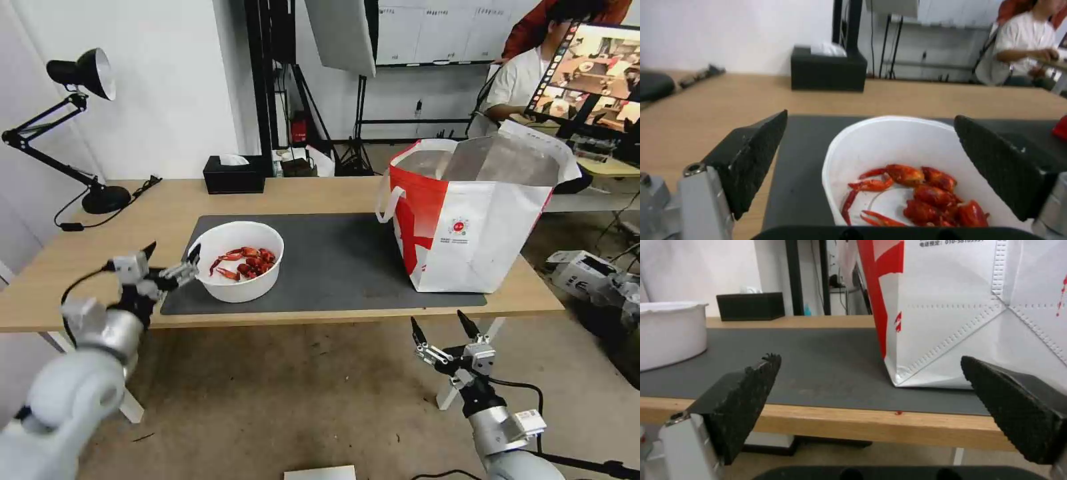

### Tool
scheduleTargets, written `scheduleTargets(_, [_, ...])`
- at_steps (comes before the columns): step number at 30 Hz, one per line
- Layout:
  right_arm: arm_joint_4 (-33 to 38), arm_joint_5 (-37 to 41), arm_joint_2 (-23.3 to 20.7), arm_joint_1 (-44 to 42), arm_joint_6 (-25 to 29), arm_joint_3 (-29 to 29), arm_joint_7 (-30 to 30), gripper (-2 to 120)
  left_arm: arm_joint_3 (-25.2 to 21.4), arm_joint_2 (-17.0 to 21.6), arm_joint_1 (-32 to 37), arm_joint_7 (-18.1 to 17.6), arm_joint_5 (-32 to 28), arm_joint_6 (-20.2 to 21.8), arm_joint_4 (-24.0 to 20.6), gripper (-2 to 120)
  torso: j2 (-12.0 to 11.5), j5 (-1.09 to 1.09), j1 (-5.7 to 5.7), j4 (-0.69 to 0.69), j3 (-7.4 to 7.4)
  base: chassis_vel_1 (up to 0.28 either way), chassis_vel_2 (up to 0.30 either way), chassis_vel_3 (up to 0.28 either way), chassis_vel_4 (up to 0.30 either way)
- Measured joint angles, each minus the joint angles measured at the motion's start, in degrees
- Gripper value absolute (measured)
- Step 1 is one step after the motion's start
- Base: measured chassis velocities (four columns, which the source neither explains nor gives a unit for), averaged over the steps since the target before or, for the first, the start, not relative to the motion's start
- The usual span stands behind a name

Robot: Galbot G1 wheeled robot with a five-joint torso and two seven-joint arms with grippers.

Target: Pick up the trash from the table and place it into the takeout bag.

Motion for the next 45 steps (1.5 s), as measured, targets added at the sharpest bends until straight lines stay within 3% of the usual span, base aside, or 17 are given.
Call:
scheduleTargets(1, [0.00, 0.01, 0.00, 0.00, 0.00, 0.00, 0.00, 100, 0.70, 0.87, -1.98, -0.92, -2.12, 3.04, 0.75, 100, 0.00, -0.01, 0.00, 0.00, 0.00, 0.000, 0.000, 0.000, 0.000])
scheduleTargets(2, [0.00, 0.01, 0.00, 0.00, 0.00, 0.00, 0.00, 100, 0.70, 0.87, -1.98, -0.92, -2.12, 3.04, 0.75, 100, 0.00, -0.01, 0.00, 0.00, 0.00, 0.000, 0.000, 0.000, 0.000])
scheduleTargets(5, [0.01, 0.02, -0.01, 0.02, 0.00, -0.02, 0.00, 100, 4.11, 3.18, -9.49, -7.18, -13.49, 15.04, 3.72, 100, 0.00, -0.02, 0.00, 0.01, 0.00, 0.000, 0.000, 0.000, 0.000])
scheduleTargets(9, [0.01, 0.03, -0.01, 0.02, 0.00, -0.02, 0.00, 100, 5.71, 3.57, -12.35, -8.96, -16.14, 18.03, 5.09, 100, 0.00, 0.00, 0.00, 0.00, 0.00, 0.000, 0.000, 0.000, 0.000])
scheduleTargets(12, [0.03, 0.03, -0.01, 0.03, 0.00, -0.02, 0.00, 100, 8.74, 3.50, -16.89, -12.38, -19.74, 22.30, 7.72, 100, 0.00, 0.00, 0.00, 0.01, 0.00, 0.000, 0.000, 0.000, 0.000])
scheduleTargets(17, [0.05, 0.04, -0.01, 0.04, 0.00, -0.02, 0.00, 100, 10.39, 3.20, -18.59, -14.71, -21.78, 22.77, 9.50, 100, 0.00, 0.00, 0.00, 0.01, 0.00, 0.000, 0.000, 0.000, 0.000])
scheduleTargets(30, [0.06, 0.04, -0.01, 0.04, 0.00, -0.02, 0.00, 100, 11.77, 2.27, -18.62, -16.45, -23.29, 22.34, 11.41, 100, 0.00, 0.00, -0.01, 0.01, -0.01, 0.000, 0.000, 0.000, 0.000])
scheduleTargets(34, [0.06, 0.04, -0.01, 0.04, 0.00, -0.02, 0.00, 100, 12.08, 2.03, -18.64, -19.88, -26.35, 22.23, 11.56, 87, 0.00, 0.00, -0.01, 0.01, -0.01, 0.000, 0.000, 0.000, 0.000])
scheduleTargets(40, [0.06, 0.04, -0.02, 0.04, 0.00, -0.02, 0.00, 100, 12.14, 2.01, -18.74, -20.81, -27.52, 22.12, 11.64, 71, 0.00, 0.00, -0.01, 0.01, -0.01, 0.000, 0.000, 0.000, 0.000])
scheduleTargets(45, [0.06, 0.04, -0.01, 0.04, 0.00, -0.02, 0.00, 100, 11.98, 2.17, -18.76, -21.51, -28.86, 22.07, 11.66, 49, 0.00, 0.00, -0.01, 0.00, -0.01, 0.000, 0.000, 0.000, 0.000])
